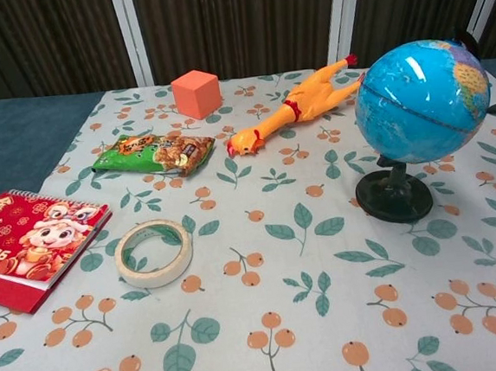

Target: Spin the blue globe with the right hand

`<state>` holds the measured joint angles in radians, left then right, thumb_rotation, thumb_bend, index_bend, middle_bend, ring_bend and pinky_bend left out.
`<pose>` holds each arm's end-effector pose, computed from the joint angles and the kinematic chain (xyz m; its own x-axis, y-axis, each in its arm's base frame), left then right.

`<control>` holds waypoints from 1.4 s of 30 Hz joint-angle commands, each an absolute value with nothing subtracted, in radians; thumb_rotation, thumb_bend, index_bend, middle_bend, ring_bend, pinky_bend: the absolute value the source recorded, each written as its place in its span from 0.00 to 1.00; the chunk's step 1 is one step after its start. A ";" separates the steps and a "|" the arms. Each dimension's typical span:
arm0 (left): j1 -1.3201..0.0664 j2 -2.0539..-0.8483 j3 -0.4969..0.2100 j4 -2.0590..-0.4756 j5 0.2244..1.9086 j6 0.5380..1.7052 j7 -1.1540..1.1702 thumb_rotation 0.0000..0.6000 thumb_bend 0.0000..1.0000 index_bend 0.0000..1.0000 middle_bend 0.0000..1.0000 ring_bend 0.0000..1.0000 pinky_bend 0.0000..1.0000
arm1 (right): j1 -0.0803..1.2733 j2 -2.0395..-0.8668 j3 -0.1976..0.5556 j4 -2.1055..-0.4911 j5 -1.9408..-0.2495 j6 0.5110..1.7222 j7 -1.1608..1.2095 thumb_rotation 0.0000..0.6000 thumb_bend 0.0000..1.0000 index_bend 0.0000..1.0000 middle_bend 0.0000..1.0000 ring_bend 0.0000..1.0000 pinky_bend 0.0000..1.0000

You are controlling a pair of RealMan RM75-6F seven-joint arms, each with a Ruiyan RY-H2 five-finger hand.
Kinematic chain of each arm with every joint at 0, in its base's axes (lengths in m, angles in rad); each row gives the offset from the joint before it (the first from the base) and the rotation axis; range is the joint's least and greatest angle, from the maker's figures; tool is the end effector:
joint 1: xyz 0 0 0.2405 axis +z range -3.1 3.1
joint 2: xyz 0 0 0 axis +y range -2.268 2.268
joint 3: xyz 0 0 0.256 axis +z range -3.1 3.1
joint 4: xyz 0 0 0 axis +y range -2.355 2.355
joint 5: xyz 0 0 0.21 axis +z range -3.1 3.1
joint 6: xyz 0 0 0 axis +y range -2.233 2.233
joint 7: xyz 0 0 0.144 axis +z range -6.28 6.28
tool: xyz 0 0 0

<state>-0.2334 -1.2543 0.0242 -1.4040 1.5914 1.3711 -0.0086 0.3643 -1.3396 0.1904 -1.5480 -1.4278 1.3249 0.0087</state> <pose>-0.3117 0.2132 0.1044 0.4890 0.1118 0.8651 0.8600 -0.2278 -0.4567 -0.2370 -0.2852 0.0967 0.2129 0.0259 0.9767 -0.9543 -0.2091 0.2136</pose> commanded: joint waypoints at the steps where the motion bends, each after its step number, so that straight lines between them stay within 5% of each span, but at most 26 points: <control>1: -0.233 -1.254 0.024 -1.404 1.592 1.373 -0.009 1.00 0.44 0.03 0.00 0.00 0.00 | 0.362 -1.336 0.190 -1.542 -1.422 1.324 0.007 1.00 0.00 0.00 0.00 0.00 0.00; 16: -0.232 -1.254 0.026 -1.408 1.597 1.376 -0.008 1.00 0.44 0.04 0.00 0.00 0.00 | 0.303 -1.277 0.107 -1.606 -1.642 1.479 0.070 1.00 0.00 0.00 0.00 0.00 0.00; 26: -0.227 -1.245 0.025 -1.414 1.602 1.391 -0.017 1.00 0.44 0.03 0.00 0.00 0.00 | 0.403 -1.362 0.182 -1.658 -1.568 1.364 -0.077 1.00 0.00 0.00 0.00 0.00 0.00; 42: -0.229 -1.248 0.025 -1.413 1.599 1.383 -0.010 1.00 0.44 0.03 0.00 0.00 0.00 | 0.399 -1.352 0.184 -1.612 -1.503 1.349 -0.064 1.00 0.00 0.00 0.00 0.00 0.00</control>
<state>-0.2292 -1.2478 0.0251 -1.4127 1.5993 1.3834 -0.0096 0.4001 -1.3540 0.1839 -1.6132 -1.5049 1.3500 -0.0657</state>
